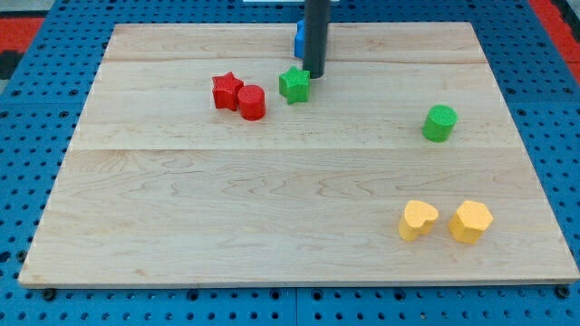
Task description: Move the green circle into a red circle
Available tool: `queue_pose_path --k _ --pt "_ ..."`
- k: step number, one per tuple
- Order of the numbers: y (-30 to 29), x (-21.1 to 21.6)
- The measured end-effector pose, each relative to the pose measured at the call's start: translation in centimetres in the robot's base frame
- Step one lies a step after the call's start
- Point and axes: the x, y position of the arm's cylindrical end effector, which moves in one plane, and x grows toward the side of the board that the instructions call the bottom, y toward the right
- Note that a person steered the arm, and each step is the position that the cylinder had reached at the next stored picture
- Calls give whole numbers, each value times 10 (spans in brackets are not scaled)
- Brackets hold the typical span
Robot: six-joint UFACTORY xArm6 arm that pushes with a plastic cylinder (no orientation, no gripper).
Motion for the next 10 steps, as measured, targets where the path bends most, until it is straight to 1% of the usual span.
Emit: queue_pose_path --k 1,2,3,4,5,6,7,8,9,10 --pt "-12 3" --pt "8 10" --pt "117 24" --pt "213 54" --pt "230 83" --pt "120 95" --pt "81 90" --pt "161 105" --pt "122 145" --pt "26 124"
